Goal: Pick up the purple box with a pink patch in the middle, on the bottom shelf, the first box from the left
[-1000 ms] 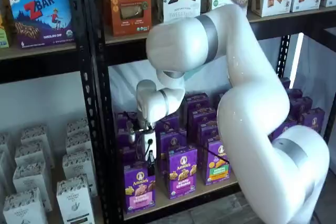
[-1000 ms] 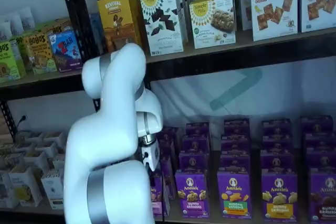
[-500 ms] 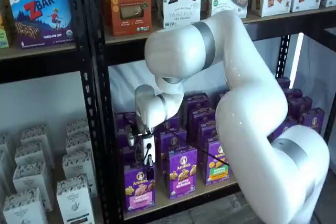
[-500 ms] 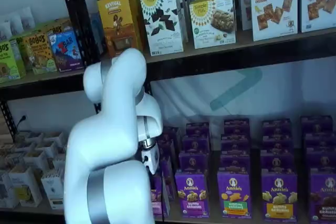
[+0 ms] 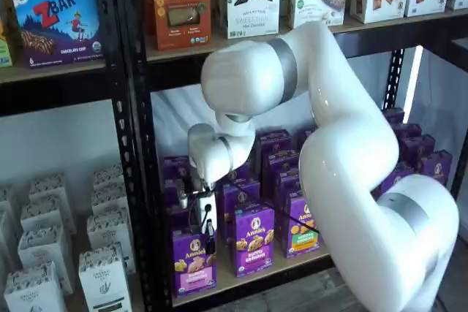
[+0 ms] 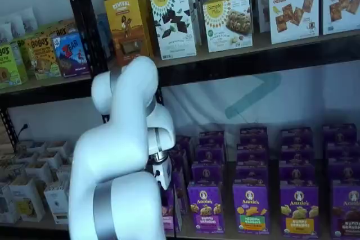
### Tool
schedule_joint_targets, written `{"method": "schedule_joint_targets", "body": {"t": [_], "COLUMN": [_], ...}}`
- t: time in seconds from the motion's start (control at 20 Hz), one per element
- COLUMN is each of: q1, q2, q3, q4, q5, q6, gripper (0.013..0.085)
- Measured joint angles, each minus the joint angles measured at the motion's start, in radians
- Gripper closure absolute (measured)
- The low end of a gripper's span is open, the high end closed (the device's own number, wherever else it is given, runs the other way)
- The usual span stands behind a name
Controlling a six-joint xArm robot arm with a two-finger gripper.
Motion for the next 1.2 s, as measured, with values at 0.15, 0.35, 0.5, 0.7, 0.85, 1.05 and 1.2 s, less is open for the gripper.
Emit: {"method": "schedule_joint_targets", "body": {"t": [0.15,0.35,0.5,0.7,0.85,1.05,1.2], "q1": [0.0,0.001,0.001,0.001,0.001,0.001,0.001], "q2": [0.01,0.021,0.027,0.03,0.032,0.033,0.035], "q3": [-0.008,-0.019,-0.025,-0.029,-0.033,-0.036,-0.039], "q4": [-0.004,-0.006,0.001,0.007,0.006,-0.001,-0.001], "q5": [-0.001,-0.003,0.001,0.004,0.009,0.017,0.023], "q6": [0.004,0.006,0.0,-0.005,-0.005,0.002,0.002], "gripper": [0.013,0.013,0.013,0.021,0.029,0.037,0.037]}}
